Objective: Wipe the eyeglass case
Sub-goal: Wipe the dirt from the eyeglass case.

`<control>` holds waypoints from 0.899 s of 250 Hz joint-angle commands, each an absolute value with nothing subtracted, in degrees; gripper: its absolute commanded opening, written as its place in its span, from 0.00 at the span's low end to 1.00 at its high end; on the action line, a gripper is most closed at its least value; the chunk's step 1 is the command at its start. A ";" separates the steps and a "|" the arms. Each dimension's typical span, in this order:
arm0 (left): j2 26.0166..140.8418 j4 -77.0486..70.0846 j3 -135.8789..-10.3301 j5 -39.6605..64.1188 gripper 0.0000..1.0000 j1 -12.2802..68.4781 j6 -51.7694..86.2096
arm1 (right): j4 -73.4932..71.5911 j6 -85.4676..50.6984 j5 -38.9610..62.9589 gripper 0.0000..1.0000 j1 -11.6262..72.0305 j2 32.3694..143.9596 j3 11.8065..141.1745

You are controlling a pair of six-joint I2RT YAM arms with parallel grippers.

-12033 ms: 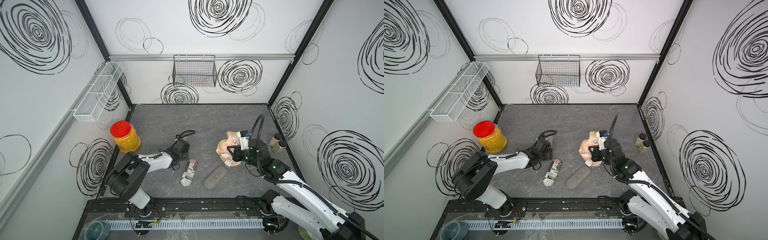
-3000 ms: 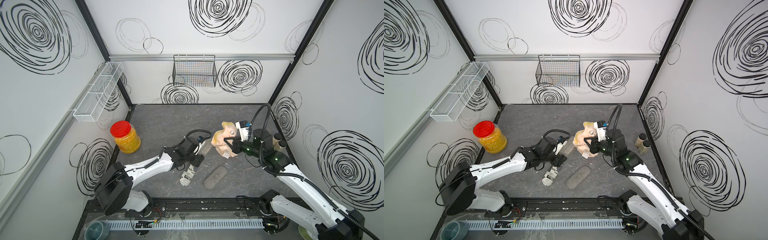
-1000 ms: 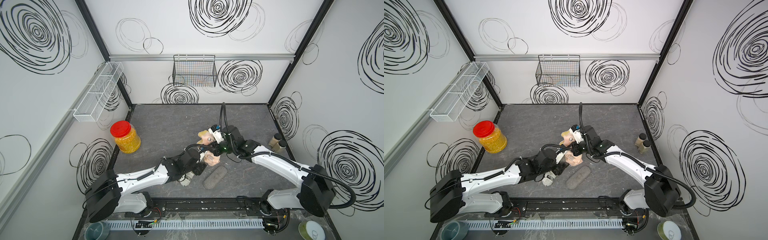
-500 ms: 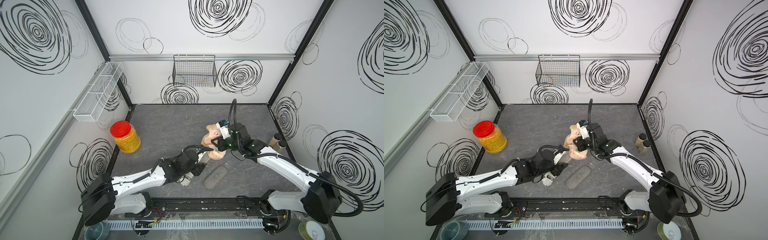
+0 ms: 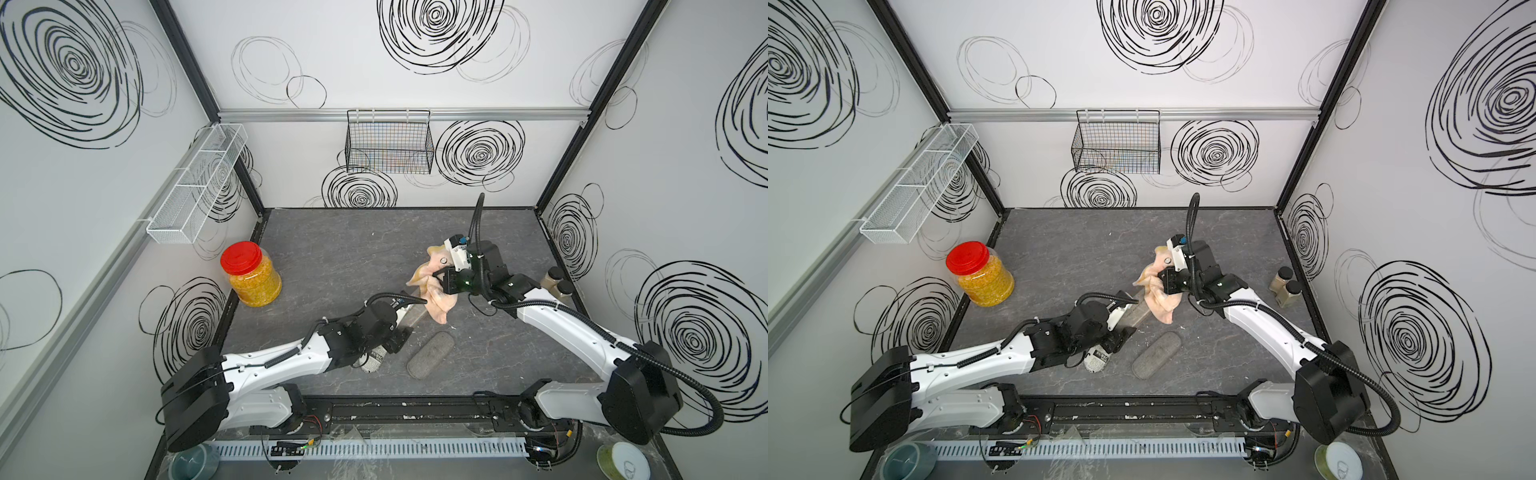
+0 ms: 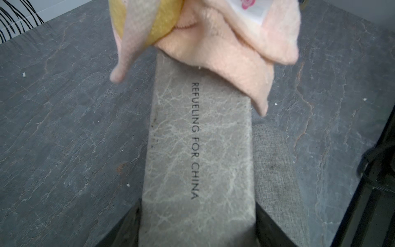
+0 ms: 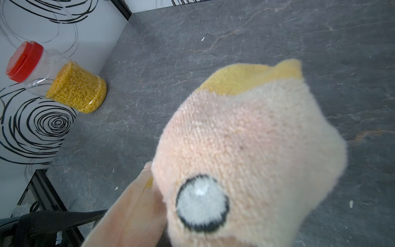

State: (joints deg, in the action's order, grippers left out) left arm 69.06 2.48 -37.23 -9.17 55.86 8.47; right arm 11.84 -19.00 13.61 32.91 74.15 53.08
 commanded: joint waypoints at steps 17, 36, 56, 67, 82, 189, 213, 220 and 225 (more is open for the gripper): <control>68.00 -4.19 -37.71 -10.37 0.60 56.27 9.32 | 10.87 -17.78 19.01 0.00 37.82 75.98 53.27; 68.29 -4.18 -37.80 -10.50 0.60 56.37 9.32 | 12.48 -17.36 20.95 0.00 39.99 77.96 55.09; 68.55 -4.14 -37.84 -10.64 0.60 56.50 9.41 | 14.00 -17.16 20.69 0.00 40.59 78.79 56.14; 68.65 -4.15 -37.75 -10.77 0.60 56.66 9.49 | 14.15 -17.93 19.18 0.00 39.96 78.30 55.83; 68.40 -4.22 -37.45 -10.89 0.60 56.85 9.76 | 13.74 -19.51 17.63 0.00 37.70 77.09 54.79; 68.88 -5.37 -36.75 -11.03 0.60 57.00 10.42 | 10.90 -18.79 16.85 0.00 40.20 77.25 54.20; 69.38 -5.14 -36.98 -10.99 0.60 57.03 10.20 | 15.01 -18.66 14.13 0.00 41.07 79.58 56.57; 69.52 -4.85 -37.03 -11.15 0.60 56.99 10.11 | 15.37 -18.81 12.74 0.00 40.96 79.65 56.48; 69.61 -4.63 -37.11 -11.16 0.60 57.04 10.10 | 15.44 -18.89 12.06 0.00 40.71 79.43 56.32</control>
State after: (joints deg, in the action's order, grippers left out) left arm 69.21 1.63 -35.99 -10.13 56.86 9.69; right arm 11.16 -19.49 15.59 40.49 78.22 54.35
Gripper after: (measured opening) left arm 0.706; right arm 0.132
